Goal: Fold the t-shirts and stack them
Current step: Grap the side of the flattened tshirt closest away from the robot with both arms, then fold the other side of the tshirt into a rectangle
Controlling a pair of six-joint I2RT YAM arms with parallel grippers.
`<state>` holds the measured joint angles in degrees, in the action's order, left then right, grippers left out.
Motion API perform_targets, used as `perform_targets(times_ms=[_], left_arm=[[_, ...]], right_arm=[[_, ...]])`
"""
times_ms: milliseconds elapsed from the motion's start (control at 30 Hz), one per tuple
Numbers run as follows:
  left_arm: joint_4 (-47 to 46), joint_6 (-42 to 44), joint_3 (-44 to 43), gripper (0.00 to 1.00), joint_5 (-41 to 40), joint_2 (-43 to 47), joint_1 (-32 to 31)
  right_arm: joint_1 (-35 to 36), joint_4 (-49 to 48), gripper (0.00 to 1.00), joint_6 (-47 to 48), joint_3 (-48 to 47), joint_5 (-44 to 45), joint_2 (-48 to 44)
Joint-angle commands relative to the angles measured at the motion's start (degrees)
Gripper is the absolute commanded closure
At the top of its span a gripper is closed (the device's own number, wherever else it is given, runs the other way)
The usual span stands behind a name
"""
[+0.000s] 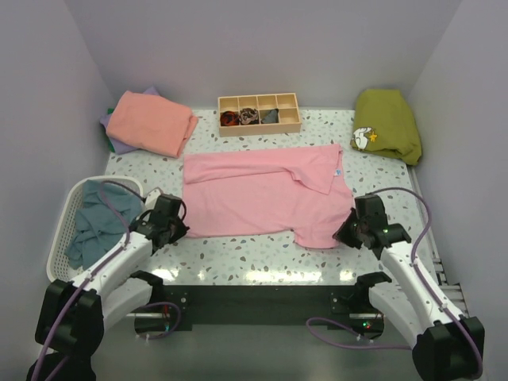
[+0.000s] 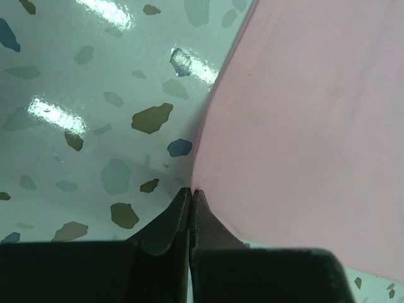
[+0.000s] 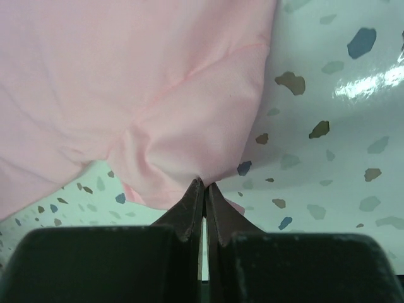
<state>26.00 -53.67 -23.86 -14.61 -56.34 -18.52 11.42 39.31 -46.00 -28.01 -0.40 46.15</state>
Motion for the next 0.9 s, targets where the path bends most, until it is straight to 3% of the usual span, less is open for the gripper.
perform_targets(times_ms=[0,367,867], left_arm=[[2.6,2.0,-4.5,1.00,-0.6,0.3,-0.3],[1.2,3.0,-9.3,1.00,-3.8,-5.3,-0.1],[-4.3,4.7,-17.4,1.00,-7.5,-15.8,1.5]], right_arm=[[0.3,1.5,1.00,2.4,-6.1,4.3,1.5],[0.1,-3.6,1.00,8.8,-16.6,9.9,11.7],[-0.1,-8.8,1.00,15.1,-31.9,7.6,30.2]])
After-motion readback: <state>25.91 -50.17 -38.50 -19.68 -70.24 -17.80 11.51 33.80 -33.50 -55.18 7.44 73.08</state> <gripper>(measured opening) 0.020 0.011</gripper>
